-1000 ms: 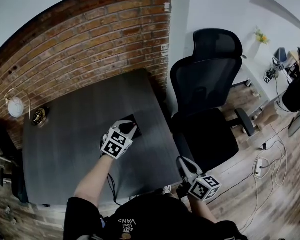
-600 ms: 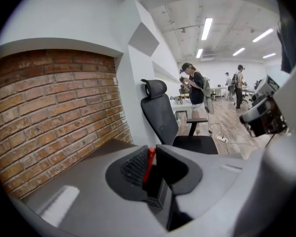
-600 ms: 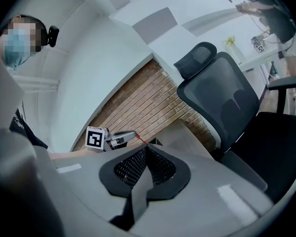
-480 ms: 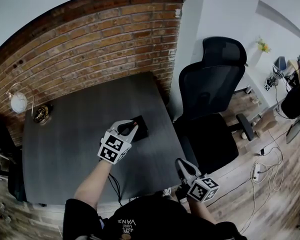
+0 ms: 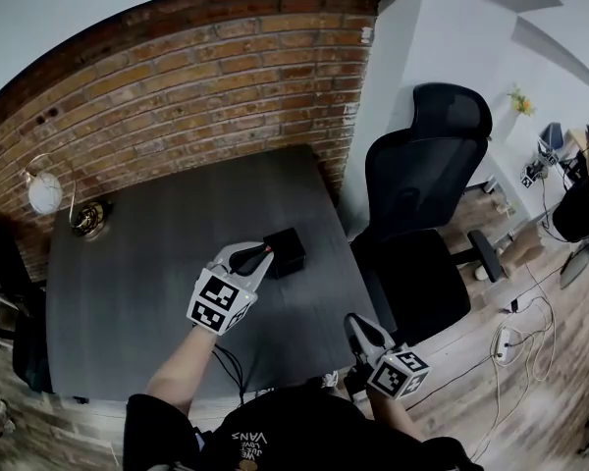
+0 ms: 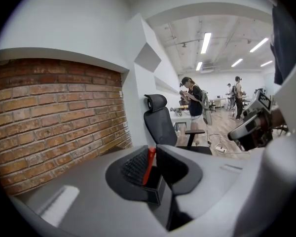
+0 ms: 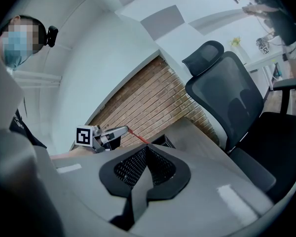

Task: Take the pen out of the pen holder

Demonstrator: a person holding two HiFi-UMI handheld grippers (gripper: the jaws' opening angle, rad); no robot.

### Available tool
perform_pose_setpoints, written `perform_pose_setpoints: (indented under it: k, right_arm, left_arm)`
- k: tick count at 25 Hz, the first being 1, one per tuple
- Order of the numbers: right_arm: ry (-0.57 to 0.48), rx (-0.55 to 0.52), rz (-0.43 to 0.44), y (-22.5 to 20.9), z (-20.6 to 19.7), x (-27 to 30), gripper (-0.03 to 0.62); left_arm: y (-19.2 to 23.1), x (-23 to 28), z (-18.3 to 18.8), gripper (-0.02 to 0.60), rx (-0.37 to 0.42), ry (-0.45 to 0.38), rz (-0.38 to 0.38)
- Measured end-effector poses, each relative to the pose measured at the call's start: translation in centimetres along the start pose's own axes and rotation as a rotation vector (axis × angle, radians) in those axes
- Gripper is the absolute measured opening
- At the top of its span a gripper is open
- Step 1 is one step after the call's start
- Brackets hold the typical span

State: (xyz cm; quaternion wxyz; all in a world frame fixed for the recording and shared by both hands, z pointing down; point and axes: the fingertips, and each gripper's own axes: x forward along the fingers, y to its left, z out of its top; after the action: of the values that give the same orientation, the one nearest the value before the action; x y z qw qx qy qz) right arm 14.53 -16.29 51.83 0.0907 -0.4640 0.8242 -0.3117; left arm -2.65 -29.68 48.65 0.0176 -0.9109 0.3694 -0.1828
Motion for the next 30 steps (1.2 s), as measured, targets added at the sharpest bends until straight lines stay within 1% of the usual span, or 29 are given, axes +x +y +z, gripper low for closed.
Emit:
perform_pose_setpoints:
  k: [6,13,24,30]
  right_arm:
    - [0.008,-0.011,0.012,1.7,-0.9,1.0,0.000]
    - [0.014,-0.023,0.024,3.7,-1.8,2.0,0.000]
    - [0.019,-0.036,0.021,6.1,-3.5,2.9,0.000]
    - [0.016,-0.039,0.014,7.4,-4.5,3.3,0.000]
  left_arm:
    - [0.5,-3.3,-0.3,0.104,-0.015,-0.026,0.013]
    - [1.2,-7.1,-1.1,0.104,-0.043,-0.059,0.051]
    - [1.6,-11.4,-4.1,0.104,-0.125,-0.080,0.083]
    - [1.2,-13.3,-5.7,0.104,-0.136,-0.075,0.086]
